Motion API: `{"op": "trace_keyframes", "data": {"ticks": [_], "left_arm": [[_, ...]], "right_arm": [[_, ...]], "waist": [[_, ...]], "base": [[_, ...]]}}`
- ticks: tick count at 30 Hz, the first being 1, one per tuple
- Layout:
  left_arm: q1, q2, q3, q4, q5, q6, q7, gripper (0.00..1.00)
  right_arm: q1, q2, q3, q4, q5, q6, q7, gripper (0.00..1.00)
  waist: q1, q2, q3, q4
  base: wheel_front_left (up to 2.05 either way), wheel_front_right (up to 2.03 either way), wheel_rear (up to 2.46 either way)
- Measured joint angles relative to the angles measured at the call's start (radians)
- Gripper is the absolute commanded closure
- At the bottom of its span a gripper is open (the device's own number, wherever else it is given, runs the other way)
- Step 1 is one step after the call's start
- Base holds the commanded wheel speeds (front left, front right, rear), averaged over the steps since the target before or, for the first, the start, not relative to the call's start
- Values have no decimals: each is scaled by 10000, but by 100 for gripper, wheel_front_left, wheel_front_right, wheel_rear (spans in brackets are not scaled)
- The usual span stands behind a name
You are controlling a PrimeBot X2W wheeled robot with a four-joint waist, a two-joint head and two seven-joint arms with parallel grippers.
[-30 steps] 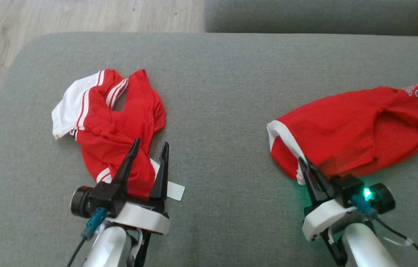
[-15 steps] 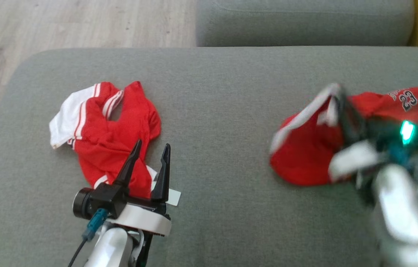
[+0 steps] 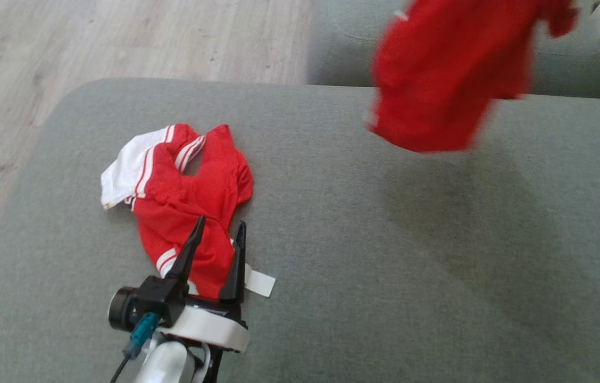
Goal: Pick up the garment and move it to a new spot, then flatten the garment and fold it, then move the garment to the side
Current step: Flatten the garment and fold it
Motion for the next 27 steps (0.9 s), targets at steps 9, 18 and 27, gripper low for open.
{"op": "trace_keyframes", "data": {"ticks": [9,18,27], "left_arm": [[132,2,249,-35,238,-27,0,0],[148,0,332,-36,422,-161,0,0],[144,0,384,-36,424,-169,0,0]], "right_arm": [[3880,-146,1946,-86,583,0,-155,100],[6719,-1001,4084,-1699,1584,0,963,100],[7918,-2121,5317,-2514,3058,0,3312,100]], "waist": [[1,0,-54,-649],[0,0,-28,-1311],[0,0,50,-1700]], "base": [[0,0,0],[0,0,0],[0,0,0]]}}
